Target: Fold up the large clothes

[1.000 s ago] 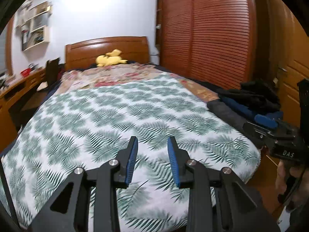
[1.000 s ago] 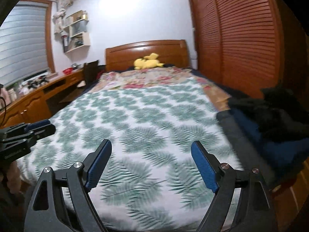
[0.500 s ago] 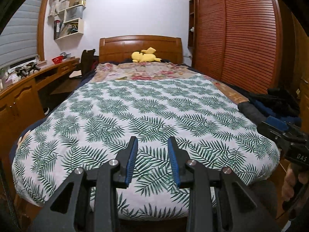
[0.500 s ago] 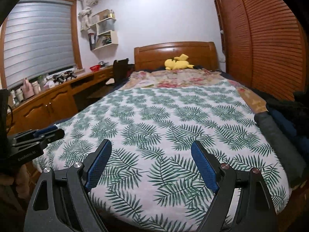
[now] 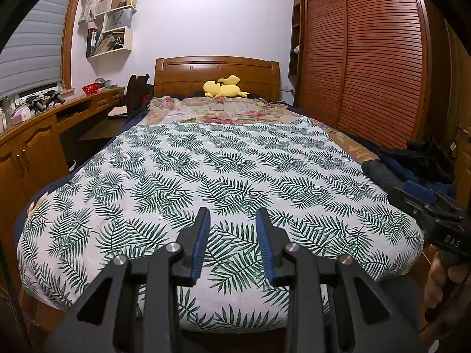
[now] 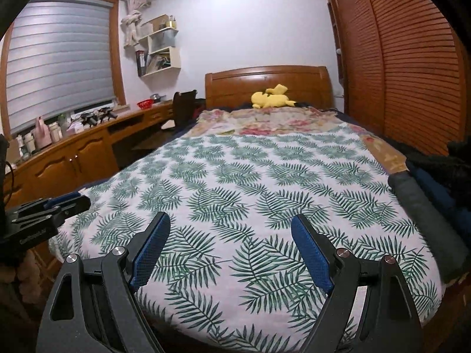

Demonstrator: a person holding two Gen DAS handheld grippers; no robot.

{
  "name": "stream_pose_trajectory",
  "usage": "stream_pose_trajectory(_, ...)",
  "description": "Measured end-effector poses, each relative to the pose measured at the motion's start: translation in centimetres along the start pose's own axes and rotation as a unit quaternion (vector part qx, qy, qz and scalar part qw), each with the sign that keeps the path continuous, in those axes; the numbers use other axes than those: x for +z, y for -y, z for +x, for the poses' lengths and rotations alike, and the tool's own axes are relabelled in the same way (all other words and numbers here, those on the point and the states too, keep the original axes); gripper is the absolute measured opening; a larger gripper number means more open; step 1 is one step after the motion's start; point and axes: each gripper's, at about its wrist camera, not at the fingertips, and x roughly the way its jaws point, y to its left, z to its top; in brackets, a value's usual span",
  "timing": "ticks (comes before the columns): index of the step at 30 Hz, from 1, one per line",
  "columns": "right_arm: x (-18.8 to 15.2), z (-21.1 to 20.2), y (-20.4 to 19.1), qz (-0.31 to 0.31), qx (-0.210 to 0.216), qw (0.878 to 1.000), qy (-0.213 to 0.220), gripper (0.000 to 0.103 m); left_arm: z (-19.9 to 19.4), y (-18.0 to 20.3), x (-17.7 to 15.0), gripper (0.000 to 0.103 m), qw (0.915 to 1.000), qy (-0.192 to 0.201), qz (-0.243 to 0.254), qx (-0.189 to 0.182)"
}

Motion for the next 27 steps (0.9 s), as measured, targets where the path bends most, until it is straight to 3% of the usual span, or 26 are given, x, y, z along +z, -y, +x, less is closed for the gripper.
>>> stream_pose_trajectory(27, 0.0, -0.4, 0.7, 0.001, -0.007, 1.0, 0.009, 0.086, -1.8, 0.2, 0.0, 0.031, 0.9998, 0.021, 0.003, 0.006)
